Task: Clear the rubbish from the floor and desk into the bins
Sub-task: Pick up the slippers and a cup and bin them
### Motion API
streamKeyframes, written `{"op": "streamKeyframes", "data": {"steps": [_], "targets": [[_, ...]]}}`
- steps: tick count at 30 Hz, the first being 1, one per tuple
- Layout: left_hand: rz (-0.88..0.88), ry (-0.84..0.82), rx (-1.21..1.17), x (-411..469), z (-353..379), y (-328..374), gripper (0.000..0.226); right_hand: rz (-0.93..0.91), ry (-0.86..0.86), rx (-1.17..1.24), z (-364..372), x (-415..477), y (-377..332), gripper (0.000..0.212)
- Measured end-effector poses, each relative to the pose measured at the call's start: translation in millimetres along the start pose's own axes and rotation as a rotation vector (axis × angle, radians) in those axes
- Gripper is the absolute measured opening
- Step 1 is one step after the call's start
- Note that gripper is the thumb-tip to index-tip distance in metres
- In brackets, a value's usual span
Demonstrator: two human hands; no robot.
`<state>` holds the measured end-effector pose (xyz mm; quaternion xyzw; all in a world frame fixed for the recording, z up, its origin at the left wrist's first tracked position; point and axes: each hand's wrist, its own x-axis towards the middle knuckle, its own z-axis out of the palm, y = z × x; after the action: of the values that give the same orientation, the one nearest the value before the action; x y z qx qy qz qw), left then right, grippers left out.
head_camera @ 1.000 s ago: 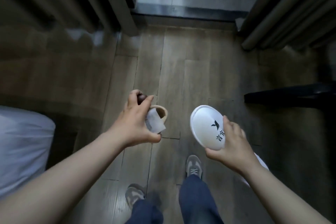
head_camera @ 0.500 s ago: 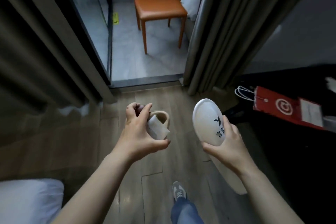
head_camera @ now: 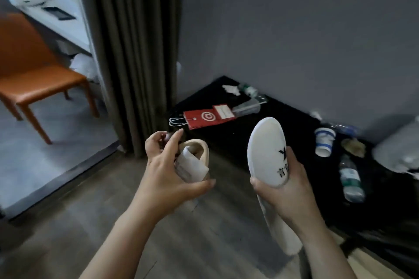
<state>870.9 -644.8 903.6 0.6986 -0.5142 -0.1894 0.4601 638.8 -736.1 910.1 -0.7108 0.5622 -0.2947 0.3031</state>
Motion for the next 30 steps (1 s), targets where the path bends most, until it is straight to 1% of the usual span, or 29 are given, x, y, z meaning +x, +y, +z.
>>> {"op": "streamKeyframes", "data": {"steps": [3,4,6,7,8,9,12,13,14,15,17,18,23,26,30], "targets": [[0.111,-0.097,-0.032,7.4,30.0,50.6,0.115,0.052,0.161,0.035,-59.0,-26.1,10.4,0.1],[0.157,-0.12,-0.034,8.6,40.1,67.7,0.115,0.055,0.215,0.051,-78.5,-34.3,13.6,0.097],[0.241,-0.169,-0.045,9.7,60.9,102.3,0.115,0.055,0.327,0.078,-116.0,-50.5,20.1,0.075],[0.279,-0.197,-0.057,9.3,72.1,119.4,0.116,0.066,0.373,0.083,-134.4,-60.0,23.1,0.069],[0.321,-0.224,-0.069,8.1,83.9,136.8,0.117,0.08,0.414,0.087,-152.8,-70.6,26.3,0.069],[0.368,-0.252,-0.079,6.3,97.2,154.1,0.117,0.1,0.455,0.087,-171.1,-81.7,32.1,0.074],[0.489,-0.354,-0.09,-10.6,139.7,208.5,0.115,0.194,0.562,0.058,-226.3,-121.9,53.5,0.1],[0.523,-0.387,-0.09,-19.1,154.1,226.7,0.114,0.219,0.599,0.04,-245.0,-137.2,59.9,0.105],[0.562,-0.419,-0.091,-28.2,168.4,245.1,0.114,0.238,0.65,0.021,-263.7,-153.6,67.3,0.105],[0.603,-0.45,-0.103,-37.9,182.3,263.5,0.115,0.257,0.7,0.017,-282.0,-170.3,73.8,0.097],[0.687,-0.506,-0.138,-58.9,209.0,299.3,0.117,0.282,0.783,0.029,-316.8,-204.6,84.4,0.071],[0.726,-0.532,-0.148,-71.1,221.2,317.0,0.116,0.291,0.822,0.029,-333.9,-222.3,89.9,0.07],[0.922,-0.655,-0.228,-139.5,274.4,406.5,0.114,0.399,0.994,-0.09,-416.0,-311.0,108.7,0.106],[1.033,-0.721,-0.314,-186.9,303.2,461.1,0.118,0.432,1.11,-0.16,-459.1,-371.0,115.8,0.11],[1.161,-0.802,-0.405,-253.6,340.6,523.8,0.122,0.497,1.267,-0.218,-495.0,-450.2,120.5,0.111]]}}
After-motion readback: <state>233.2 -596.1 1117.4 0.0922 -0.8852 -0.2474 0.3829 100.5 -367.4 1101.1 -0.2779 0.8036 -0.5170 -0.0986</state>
